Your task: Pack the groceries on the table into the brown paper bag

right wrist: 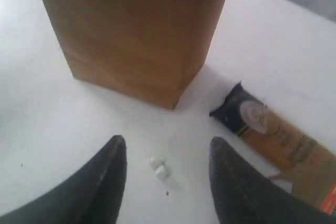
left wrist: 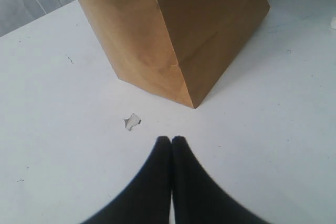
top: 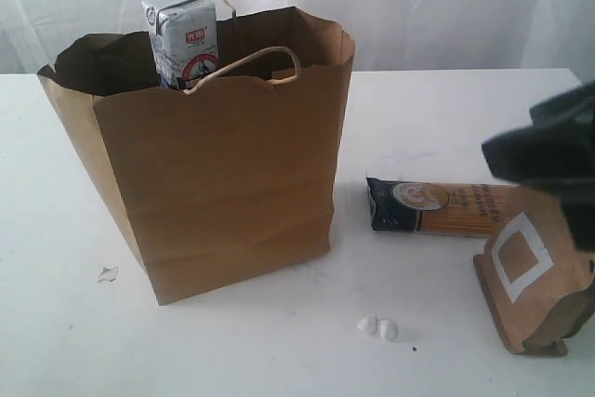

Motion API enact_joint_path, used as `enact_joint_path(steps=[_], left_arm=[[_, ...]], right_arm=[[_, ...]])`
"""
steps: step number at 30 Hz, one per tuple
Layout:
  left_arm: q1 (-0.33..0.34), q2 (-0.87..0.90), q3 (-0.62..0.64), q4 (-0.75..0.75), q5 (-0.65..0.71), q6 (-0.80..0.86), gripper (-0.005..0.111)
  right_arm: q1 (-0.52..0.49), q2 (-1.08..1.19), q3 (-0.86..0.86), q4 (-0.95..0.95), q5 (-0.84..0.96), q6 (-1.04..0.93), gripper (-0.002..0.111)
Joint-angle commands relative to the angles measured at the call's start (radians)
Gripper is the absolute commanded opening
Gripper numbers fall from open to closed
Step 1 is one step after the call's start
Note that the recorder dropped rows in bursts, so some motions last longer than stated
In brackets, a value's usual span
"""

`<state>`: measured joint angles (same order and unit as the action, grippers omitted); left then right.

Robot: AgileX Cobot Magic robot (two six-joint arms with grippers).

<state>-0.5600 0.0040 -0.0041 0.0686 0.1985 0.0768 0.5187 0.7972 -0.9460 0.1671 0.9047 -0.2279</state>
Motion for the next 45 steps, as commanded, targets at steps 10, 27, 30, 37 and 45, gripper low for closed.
enact_joint_path(steps=[10, 27, 30, 37, 45], left_arm=[[-0.001, -0.004, 0.004, -0.003, 0.001, -0.002, 0.000], [-0.001, -0.004, 0.004, -0.003, 0.001, -0.002, 0.000], [-0.001, -0.004, 0.004, -0.003, 0.001, -0.002, 0.000], [-0.001, -0.004, 0.004, -0.003, 0.001, -0.002, 0.000], [-0.001, -0.004, 0.004, -0.003, 0.001, -0.002, 0.000]], right_arm=[[-0.001, 0.177, 0.169, -0.004, -0.029, -0.003, 0.046], [-0.001, 0.201, 0.326, 0.096, -0.268, -0.122, 0.046], [0.001, 0.201, 0.326, 0.197, -0.151, -0.363, 0.046], [0.001, 0.207, 0.294, 0.654, 0.207, -0.921, 0.046], [0.001, 0.207, 0.273, 0.088, 0.209, -0.173, 0.046]])
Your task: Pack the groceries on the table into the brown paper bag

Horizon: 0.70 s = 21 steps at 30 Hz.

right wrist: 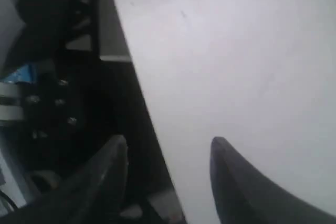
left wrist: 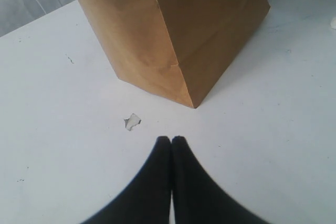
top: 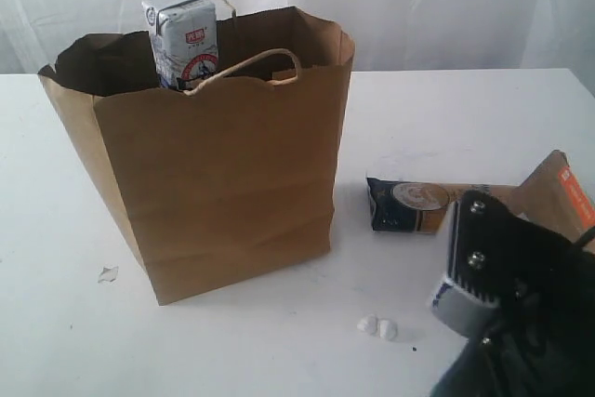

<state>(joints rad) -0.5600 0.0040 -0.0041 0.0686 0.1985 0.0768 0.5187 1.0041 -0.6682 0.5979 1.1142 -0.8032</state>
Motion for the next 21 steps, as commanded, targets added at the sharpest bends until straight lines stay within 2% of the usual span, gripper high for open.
enact_joint_path(steps=[1, 3, 6, 7, 8, 11, 13, 17, 21], left_arm=[[-0.001, -0.004, 0.004, -0.003, 0.001, -0.002, 0.000], [-0.001, -0.004, 0.004, -0.003, 0.001, -0.002, 0.000], [-0.001, -0.004, 0.004, -0.003, 0.001, -0.002, 0.000], [-0.001, -0.004, 0.004, -0.003, 0.001, -0.002, 0.000], [-0.001, -0.004, 0.004, -0.003, 0.001, -0.002, 0.000], [-0.001, -0.004, 0.004, -0.003, 0.001, -0.002, 0.000], [-0.001, -0.004, 0.004, -0.003, 0.001, -0.002, 0.000], [-0.001, -0.004, 0.004, -0.003, 0.001, -0.002, 0.000], [-0.001, -0.004, 0.004, -0.003, 0.001, -0.002, 0.000]], right_arm=[[0.001, 0.001, -0.005, -0.455, 0.008, 0.515, 0.046], [0.001, -0.004, 0.000, -0.801, 0.031, 0.829, 0.046], [0.001, -0.006, 0.013, -1.420, 0.102, 1.301, 0.046], [0.001, -0.006, 0.013, -1.585, 0.107, 1.405, 0.046], [0.001, -0.006, 0.013, -1.830, 0.107, 1.548, 0.046], [0.001, -0.006, -0.005, -2.319, 0.107, 1.792, 0.046], [0.001, -0.006, -0.052, -2.342, 0.107, 1.847, 0.046], [0.001, -0.006, -0.190, -2.342, -0.279, 1.940, 0.046], [0.001, -0.006, -0.218, -2.342, -0.706, 2.127, 0.046]])
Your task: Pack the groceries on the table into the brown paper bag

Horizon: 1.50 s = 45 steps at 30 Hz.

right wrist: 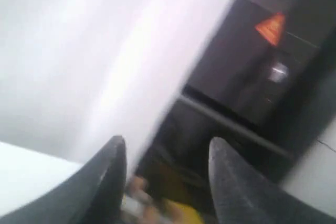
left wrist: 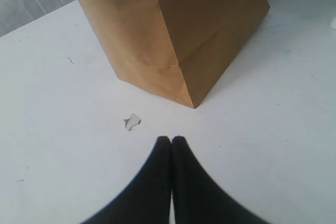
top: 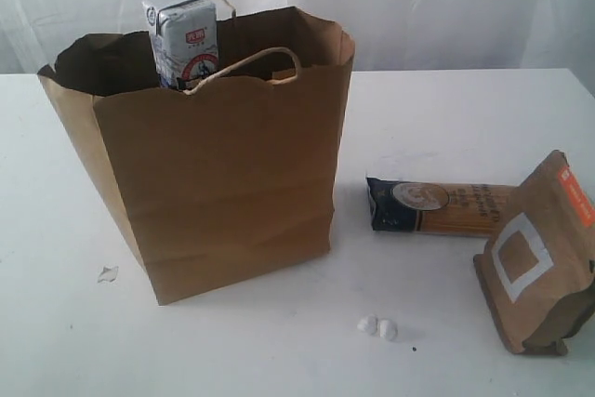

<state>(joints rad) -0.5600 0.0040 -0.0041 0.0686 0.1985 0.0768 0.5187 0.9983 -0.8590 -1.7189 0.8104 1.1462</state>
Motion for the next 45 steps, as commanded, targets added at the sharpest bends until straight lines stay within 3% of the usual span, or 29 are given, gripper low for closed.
enact_joint_path(steps=[1, 8, 12, 27, 31, 37, 40, 45], left_arm=[[-0.001, -0.004, 0.004, -0.003, 0.001, -0.002, 0.000], [-0.001, -0.004, 0.004, -0.003, 0.001, -0.002, 0.000], [-0.001, -0.004, 0.004, -0.003, 0.001, -0.002, 0.000], [-0.001, -0.004, 0.004, -0.003, 0.001, -0.002, 0.000], [-0.001, -0.004, 0.004, -0.003, 0.001, -0.002, 0.000], [-0.001, -0.004, 0.004, -0.003, 0.001, -0.002, 0.000], [-0.001, -0.004, 0.004, -0.003, 0.001, -0.002, 0.000], [-0.001, -0.004, 0.004, -0.003, 0.001, -0.002, 0.000]], right_arm=[[0.001, -0.001, -0.027, -0.025, -0.542, 0.224, 0.046], [0.001, 0.040, -0.021, -0.025, -1.675, 0.475, 0.046], [0.001, 0.061, 0.028, -0.025, -2.031, 0.542, 0.046], [0.001, 0.061, 0.163, -0.025, -2.025, 0.587, 0.046], [0.001, 0.061, 0.163, -0.025, -1.818, 0.585, 0.046], [0.001, 0.061, 0.163, -0.025, -1.125, 0.610, 0.046], [0.001, 0.061, 0.163, -0.025, -1.045, 0.559, 0.046], [0.001, 0.061, 0.163, -0.025, -1.192, 0.373, 0.046]])
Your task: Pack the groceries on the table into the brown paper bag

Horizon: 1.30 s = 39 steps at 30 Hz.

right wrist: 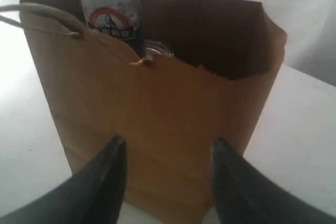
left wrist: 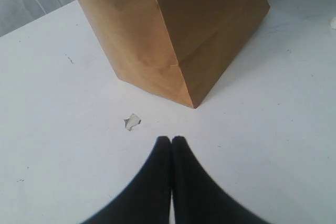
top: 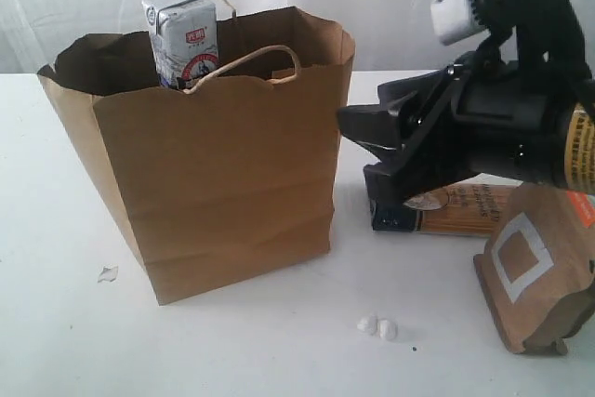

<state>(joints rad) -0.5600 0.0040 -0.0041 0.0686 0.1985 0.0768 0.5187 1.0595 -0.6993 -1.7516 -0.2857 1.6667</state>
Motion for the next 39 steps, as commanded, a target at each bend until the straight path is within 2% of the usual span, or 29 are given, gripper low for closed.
enact_joint_path(steps=[1, 2, 5, 8, 10, 12, 14, 16, 19, 23, 25, 26, 28, 30, 32, 34, 39], left_arm=[[-0.001, -0.004, 0.004, -0.003, 0.001, -0.002, 0.000], [-0.001, -0.004, 0.004, -0.003, 0.001, -0.002, 0.000], [-0.001, -0.004, 0.004, -0.003, 0.001, -0.002, 0.000], [-0.001, -0.004, 0.004, -0.003, 0.001, -0.002, 0.000], [-0.001, -0.004, 0.004, -0.003, 0.001, -0.002, 0.000], [-0.001, -0.004, 0.004, -0.003, 0.001, -0.002, 0.000], [-0.001, -0.004, 0.004, -0.003, 0.001, -0.002, 0.000], [-0.001, -0.004, 0.004, -0.003, 0.001, -0.002, 0.000], [-0.001, -0.004, 0.004, -0.003, 0.001, -0.002, 0.000], [-0.001, -0.004, 0.004, -0.003, 0.001, -0.002, 0.000], [-0.001, -0.004, 0.004, -0.003, 0.001, -0.002, 0.000], [-0.001, -0.004, 0.004, -0.003, 0.001, -0.002, 0.000], [-0.001, -0.004, 0.004, -0.003, 0.001, -0.002, 0.000], [-0.001, -0.004, 0.004, -0.003, 0.001, -0.002, 0.000], [-0.001, -0.004, 0.004, -0.003, 0.001, -0.002, 0.000], [-0.001, -0.004, 0.004, -0.003, 0.001, -0.002, 0.000], [-0.001, -0.004, 0.004, -0.003, 0.001, -0.002, 0.000]], right_arm=[[0.001, 0.000, 0.003, 0.007, -0.094, -0.182, 0.046], [0.001, 0.000, 0.003, 0.007, -0.056, -0.176, 0.046], [0.001, 0.000, 0.005, 0.007, 0.258, -0.011, 0.046], [0.001, 0.000, 0.012, 0.007, 0.647, 0.144, 0.046], [0.001, 0.000, 0.012, 0.065, 0.861, 0.180, 0.046], [0.001, 0.000, 0.012, 0.129, 0.965, 0.187, 0.046], [0.001, -0.002, 0.012, 0.194, 0.984, 0.120, 0.046], [0.001, -0.011, 0.014, 0.296, 0.950, -0.065, 0.046], [0.001, -0.018, 0.012, 0.599, 0.876, -0.541, 0.046], [0.001, -0.018, 0.010, 1.349, 0.903, -1.540, 0.046], [0.001, -0.018, 0.010, 1.629, 0.968, -1.858, 0.046], [0.001, -0.018, 0.010, 1.866, 1.027, -2.104, 0.046], [0.001, -0.018, 0.010, 2.112, 1.004, -2.264, 0.046], [0.001, -0.018, 0.010, 2.250, 0.869, -2.295, 0.046], [0.001, -0.018, 0.010, 2.293, 0.684, -2.265, 0.046], [0.001, -0.011, 0.010, 2.291, 0.588, -2.201, 0.046], [0.001, 0.150, 0.010, 2.235, 0.762, -2.188, 0.046]])
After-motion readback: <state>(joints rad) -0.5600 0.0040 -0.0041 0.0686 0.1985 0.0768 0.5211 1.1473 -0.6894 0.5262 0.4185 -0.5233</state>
